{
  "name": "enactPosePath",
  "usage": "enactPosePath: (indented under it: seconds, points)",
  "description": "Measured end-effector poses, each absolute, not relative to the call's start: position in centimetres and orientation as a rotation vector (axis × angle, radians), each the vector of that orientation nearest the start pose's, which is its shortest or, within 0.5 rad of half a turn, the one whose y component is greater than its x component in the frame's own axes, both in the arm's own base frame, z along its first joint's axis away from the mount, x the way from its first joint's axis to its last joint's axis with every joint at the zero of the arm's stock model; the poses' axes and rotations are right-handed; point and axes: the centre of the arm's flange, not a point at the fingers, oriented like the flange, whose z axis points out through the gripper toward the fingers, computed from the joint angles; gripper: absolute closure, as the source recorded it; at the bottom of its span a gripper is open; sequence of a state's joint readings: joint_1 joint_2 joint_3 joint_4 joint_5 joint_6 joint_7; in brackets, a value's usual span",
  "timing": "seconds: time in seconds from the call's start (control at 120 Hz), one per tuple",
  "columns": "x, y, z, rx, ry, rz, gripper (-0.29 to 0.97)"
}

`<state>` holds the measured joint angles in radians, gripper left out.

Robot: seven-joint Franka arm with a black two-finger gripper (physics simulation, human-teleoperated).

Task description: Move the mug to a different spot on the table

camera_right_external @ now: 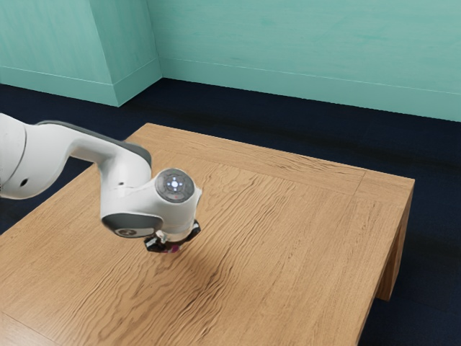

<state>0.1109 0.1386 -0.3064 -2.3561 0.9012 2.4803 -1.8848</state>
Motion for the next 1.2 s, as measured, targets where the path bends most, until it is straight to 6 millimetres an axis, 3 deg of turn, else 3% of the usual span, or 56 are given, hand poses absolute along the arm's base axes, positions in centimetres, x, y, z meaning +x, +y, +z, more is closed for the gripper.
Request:
enactPosePath:
  seconds: [0.192, 0.392, 0.583, 0.675, 0.992, 1.2]
  points:
    - [49.9, -10.2, 26.6, -2.481, -1.391, -0.659, 0.76]
    - [50.1, -9.8, 26.1, -2.441, -1.493, -0.682, 0.34]
    - [49.7, -10.0, 25.5, -2.415, -1.572, -0.68, 0.14]
    - [49.6, -10.2, 25.4, -2.407, -1.606, -0.68, 0.09]
    - [48.9, -13.8, 26.1, -2.443, -1.646, -0.708, 0.02]
    - [48.1, -17.1, 27.0, -2.489, -1.659, -0.725, 0.01]
